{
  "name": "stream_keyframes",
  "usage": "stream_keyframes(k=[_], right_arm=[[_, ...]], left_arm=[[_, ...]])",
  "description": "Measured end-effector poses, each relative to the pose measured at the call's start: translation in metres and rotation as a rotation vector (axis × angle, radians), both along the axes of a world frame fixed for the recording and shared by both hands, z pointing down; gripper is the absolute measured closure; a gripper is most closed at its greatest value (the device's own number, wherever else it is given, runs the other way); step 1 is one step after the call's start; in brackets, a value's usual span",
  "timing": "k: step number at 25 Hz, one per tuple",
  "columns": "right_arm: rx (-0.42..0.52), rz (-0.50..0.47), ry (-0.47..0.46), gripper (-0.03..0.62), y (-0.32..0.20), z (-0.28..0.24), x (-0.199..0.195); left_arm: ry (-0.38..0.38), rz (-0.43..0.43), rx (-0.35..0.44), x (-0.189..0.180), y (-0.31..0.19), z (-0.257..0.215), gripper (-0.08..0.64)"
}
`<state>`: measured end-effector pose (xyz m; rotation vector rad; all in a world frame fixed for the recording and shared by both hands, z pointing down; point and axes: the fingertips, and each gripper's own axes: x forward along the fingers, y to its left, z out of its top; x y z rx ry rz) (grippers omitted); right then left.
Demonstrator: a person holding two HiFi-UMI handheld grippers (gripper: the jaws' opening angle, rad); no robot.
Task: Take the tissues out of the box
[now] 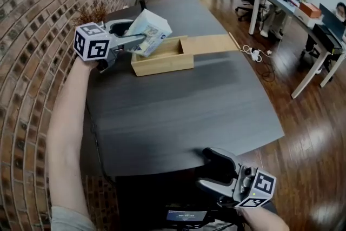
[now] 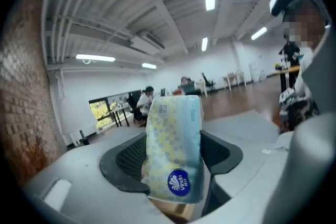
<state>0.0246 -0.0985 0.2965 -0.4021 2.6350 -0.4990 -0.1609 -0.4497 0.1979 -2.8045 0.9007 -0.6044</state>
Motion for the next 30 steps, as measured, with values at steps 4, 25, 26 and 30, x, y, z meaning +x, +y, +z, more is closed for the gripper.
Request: stream_keyframes(k=[4, 25, 26, 30], right_arm=[[-0.001, -0.015, 0.002, 0.262, 0.003, 0.0, -0.005], [0.026, -0.137, 0.063, 0.262, 0.058, 0.004, -0.047], [0.031, -0.143, 0.067, 0.262, 0.061, 0.004, -0.05], [0.055, -0.169, 0.086, 0.262, 0.072, 0.003, -0.058]], left_arm=[[0.469, 0.055, 0.013, -0.012, 0.077, -0.034, 0.238], [1.655, 0.182, -0.057, -0.026, 0.408, 0.046, 0.237], [1.676, 0.181, -0.051, -0.028, 0.416, 0.049, 0.236], [1.748, 0.169, -0.023, -0.034, 0.442, 0.063, 0.236]])
